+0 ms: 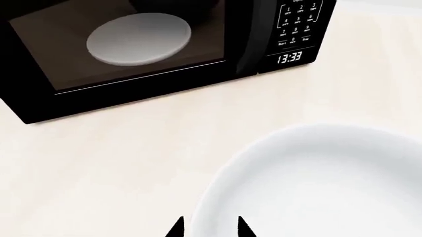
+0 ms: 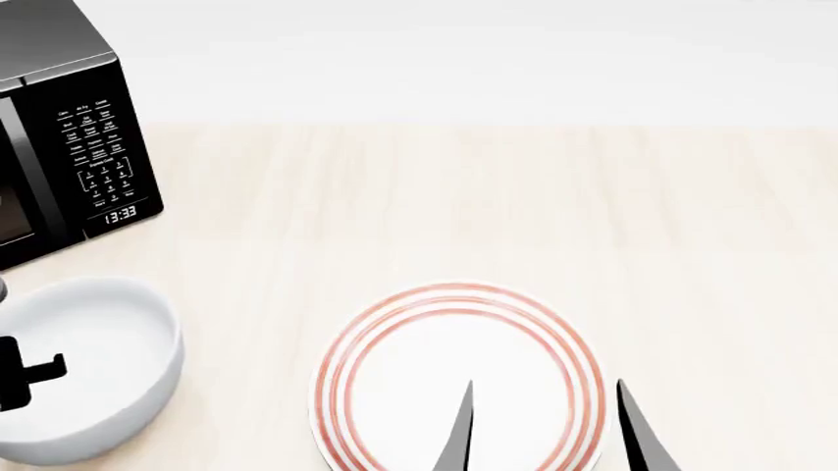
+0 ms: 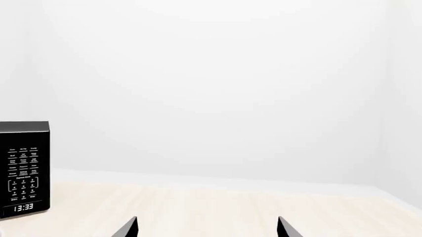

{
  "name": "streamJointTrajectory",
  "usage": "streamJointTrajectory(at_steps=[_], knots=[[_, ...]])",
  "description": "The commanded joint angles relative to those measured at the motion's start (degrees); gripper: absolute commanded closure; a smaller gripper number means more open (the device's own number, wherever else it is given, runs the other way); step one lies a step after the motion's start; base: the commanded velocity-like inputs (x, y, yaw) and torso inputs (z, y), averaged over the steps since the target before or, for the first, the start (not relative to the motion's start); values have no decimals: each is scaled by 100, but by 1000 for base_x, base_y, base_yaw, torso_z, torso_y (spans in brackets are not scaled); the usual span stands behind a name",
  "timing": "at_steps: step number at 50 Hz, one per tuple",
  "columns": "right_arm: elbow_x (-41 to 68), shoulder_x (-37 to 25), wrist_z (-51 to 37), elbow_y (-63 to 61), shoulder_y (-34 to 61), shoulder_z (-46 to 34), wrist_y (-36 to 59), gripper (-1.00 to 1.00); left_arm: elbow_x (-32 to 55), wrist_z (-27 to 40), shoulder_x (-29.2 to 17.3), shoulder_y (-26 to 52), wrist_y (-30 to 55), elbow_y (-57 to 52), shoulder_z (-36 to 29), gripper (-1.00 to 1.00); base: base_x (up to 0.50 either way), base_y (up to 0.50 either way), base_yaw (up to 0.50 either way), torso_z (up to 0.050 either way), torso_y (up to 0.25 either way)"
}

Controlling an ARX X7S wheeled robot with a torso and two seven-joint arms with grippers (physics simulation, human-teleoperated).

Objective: Pick up the white bowl and put it on the plate.

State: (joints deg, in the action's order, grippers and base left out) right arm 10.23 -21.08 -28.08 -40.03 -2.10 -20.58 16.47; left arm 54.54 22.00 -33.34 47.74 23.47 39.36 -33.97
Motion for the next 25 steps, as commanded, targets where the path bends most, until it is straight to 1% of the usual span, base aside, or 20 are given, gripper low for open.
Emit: streamJointTrajectory(at_steps=[1, 10, 22, 25], knots=[[19, -12, -13, 4, 14, -8, -3, -100, 69, -42, 53, -40, -14, 106, -41, 100, 0, 0, 0, 0, 0], [30, -21, -25, 15, 29, -14, -2, -100, 29, 34, 36, -81, -39, 104, -46, 100, 0, 0, 0, 0, 0], [25, -36, -45, 0, 32, -40, -5, -100, 200, 188, -68, -246, -220, -106, 201, 100, 0, 0, 0, 0, 0], [26, -38, -48, 4, 34, -48, -7, -100, 183, 320, -94, -293, -223, -192, 208, 100, 0, 0, 0, 0, 0]])
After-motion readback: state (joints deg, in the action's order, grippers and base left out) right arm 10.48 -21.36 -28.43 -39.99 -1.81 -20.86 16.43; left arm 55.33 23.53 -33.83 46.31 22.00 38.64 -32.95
